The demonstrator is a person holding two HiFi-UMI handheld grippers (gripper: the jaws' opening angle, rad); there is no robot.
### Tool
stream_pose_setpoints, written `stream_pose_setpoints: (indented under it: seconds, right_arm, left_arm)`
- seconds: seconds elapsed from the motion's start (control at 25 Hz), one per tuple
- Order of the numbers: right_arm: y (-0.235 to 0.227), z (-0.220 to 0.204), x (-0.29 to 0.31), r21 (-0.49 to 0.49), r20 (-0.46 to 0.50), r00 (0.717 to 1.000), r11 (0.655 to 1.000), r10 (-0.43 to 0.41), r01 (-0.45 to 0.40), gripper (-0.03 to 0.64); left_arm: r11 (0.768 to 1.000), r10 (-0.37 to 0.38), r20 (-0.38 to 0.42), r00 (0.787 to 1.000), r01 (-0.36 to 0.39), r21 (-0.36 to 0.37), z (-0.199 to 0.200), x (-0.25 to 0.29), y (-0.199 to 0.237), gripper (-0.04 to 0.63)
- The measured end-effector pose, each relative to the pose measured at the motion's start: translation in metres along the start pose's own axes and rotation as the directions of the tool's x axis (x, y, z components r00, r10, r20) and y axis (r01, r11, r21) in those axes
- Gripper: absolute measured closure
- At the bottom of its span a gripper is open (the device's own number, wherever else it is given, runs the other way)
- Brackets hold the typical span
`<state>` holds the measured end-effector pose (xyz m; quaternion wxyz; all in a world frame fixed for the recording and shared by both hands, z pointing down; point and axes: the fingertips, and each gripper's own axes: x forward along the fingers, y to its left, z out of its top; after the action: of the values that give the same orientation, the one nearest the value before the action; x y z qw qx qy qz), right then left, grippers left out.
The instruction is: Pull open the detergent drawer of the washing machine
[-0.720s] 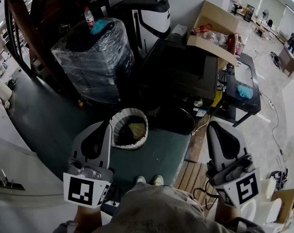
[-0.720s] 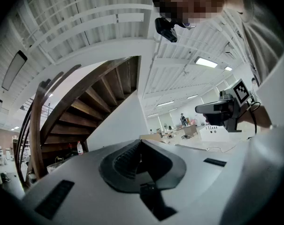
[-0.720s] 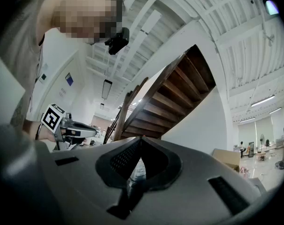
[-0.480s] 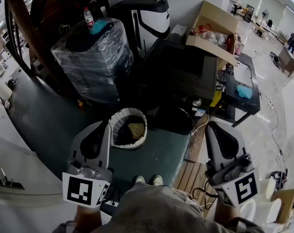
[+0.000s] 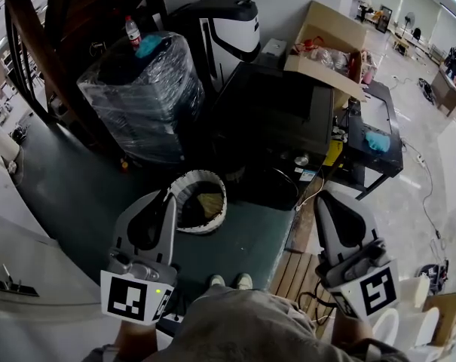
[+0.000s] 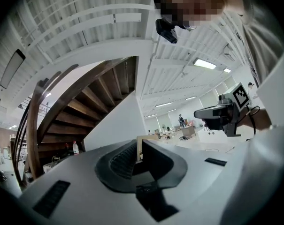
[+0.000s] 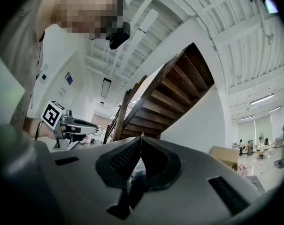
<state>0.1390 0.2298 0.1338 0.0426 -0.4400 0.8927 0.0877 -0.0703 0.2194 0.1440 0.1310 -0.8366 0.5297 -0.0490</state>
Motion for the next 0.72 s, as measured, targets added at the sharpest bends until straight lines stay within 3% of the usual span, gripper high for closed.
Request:
stream_pose_setpoints:
  seconds: [0.04,0.08,0.12,0.2,0.36,0.72]
  right_arm:
    - [-0.002,-0.002,-0.001,-0.004,-0.007,1.000,1.000,-0.001,0.001,0.586]
    - [-0.004,-0.004,-0.002,-0.004,-0.010,1.000,1.000,-0.001,0.001,0.586]
    - [-0.005,-0.005,-0.003,-0.003,-0.011,1.000,1.000,0.001,-0.001,0.586]
    - [-0.008,-0.006,-0.005,-0.006,-0.015,1.000,1.000,0.002,-0.003,0.586]
    - [-0.014,-0.015,-0.008,-0.014,-0.039,0.999,1.000,-0.004,0.003,0.586]
    - [-0.016,-0.022,0.002,0.029,-0.041,0.999,1.000,-0.001,0.003,0.586]
  left_arm:
    - [1.000,0.000,-0.002,1.000,0.000,-0.006,-0.001,0.002,-0.002,0.524]
    - [1.000,0.003,-0.005,1.000,-0.003,-0.009,-0.002,0.005,-0.003,0.408]
    - [1.000,0.008,-0.006,1.000,-0.008,-0.007,-0.002,0.008,-0.005,0.338]
    - [1.000,0.028,-0.004,1.000,-0.028,0.003,-0.003,0.012,-0.006,0.246]
    - [0.998,0.057,-0.003,0.998,-0.058,-0.005,-0.002,0.015,-0.003,0.209]
    - [0.999,0.040,-0.028,0.999,-0.041,-0.027,-0.014,0.028,0.004,0.207]
